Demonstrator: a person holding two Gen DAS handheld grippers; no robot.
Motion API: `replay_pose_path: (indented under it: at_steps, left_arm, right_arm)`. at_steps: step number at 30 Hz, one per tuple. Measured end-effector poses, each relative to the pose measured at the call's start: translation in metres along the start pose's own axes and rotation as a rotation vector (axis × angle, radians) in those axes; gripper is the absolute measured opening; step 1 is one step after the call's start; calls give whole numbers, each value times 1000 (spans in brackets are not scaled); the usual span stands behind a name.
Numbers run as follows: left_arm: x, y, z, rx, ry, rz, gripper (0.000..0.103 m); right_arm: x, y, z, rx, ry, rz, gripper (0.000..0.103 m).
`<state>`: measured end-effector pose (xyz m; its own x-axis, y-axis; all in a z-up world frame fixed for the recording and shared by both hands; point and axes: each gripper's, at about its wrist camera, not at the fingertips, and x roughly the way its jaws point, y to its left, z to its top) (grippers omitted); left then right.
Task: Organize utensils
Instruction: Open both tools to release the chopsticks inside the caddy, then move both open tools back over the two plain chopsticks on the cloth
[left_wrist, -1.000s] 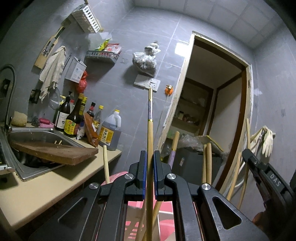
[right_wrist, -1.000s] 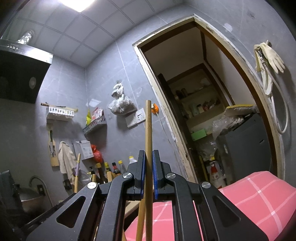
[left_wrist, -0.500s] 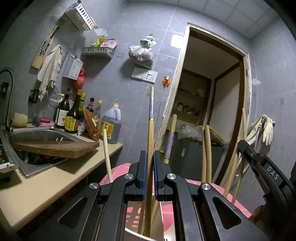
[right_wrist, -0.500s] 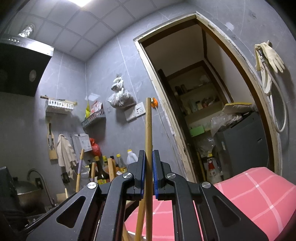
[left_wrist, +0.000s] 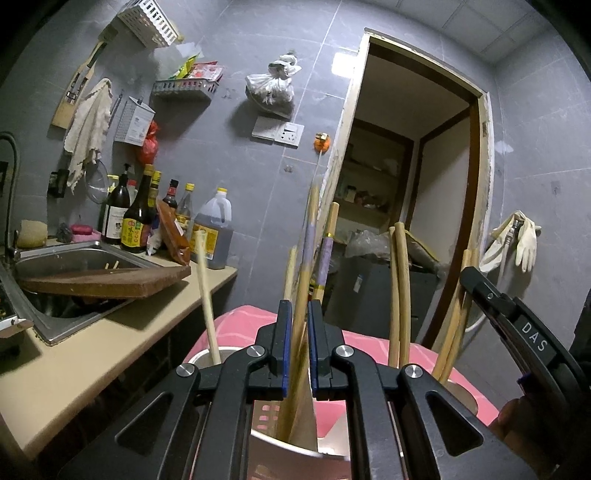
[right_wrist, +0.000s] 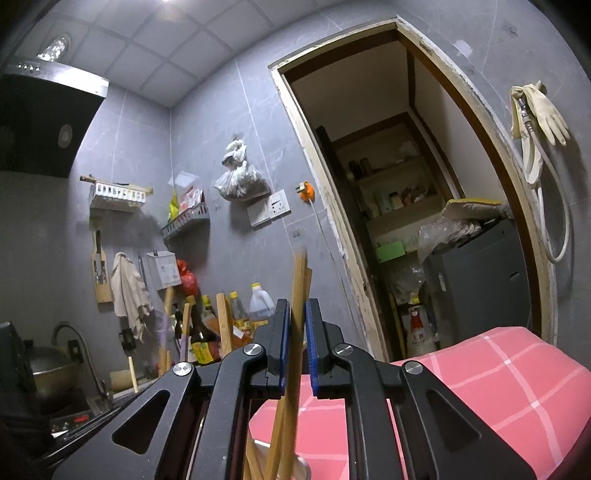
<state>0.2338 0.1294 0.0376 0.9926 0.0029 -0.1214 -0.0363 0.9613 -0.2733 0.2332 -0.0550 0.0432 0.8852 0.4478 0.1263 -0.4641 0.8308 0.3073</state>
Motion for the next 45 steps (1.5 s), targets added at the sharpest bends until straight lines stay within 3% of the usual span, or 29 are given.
replay_pose_path:
  at_steps: [5,7,14,26,30,36,43,45]
  left_arm:
    - [-2,-1,-2,-2,18,-9,6]
    - [-4,-1,-1,-2,20,-11,6]
    - [-9,-4,0,-6,38,-16,9]
    - [-29,-29,10,24,64,-35,30]
    - [-35,-44,9,51,98,-43,34]
    - [-47,-64,2,73,121,-85,49]
    - [-62,-83,-5,72,135,-125,79]
    - [-65,-89,-7,71,143,-138,82]
  right_arm:
    - [-4,0,4,-7,18,-13,15]
    - [-8,0,6,-9,26,-17,24]
    - [-16,-2,14,-23,63,-41,28]
    - [-50,-14,35,-88,107,-62,56]
    - [-69,-28,40,-81,116,-65,76]
    - [-97,-41,51,-126,133,-82,85]
    - [-130,-54,58,-166,131,-115,101]
    - [-137,-58,58,-170,138,-124,103]
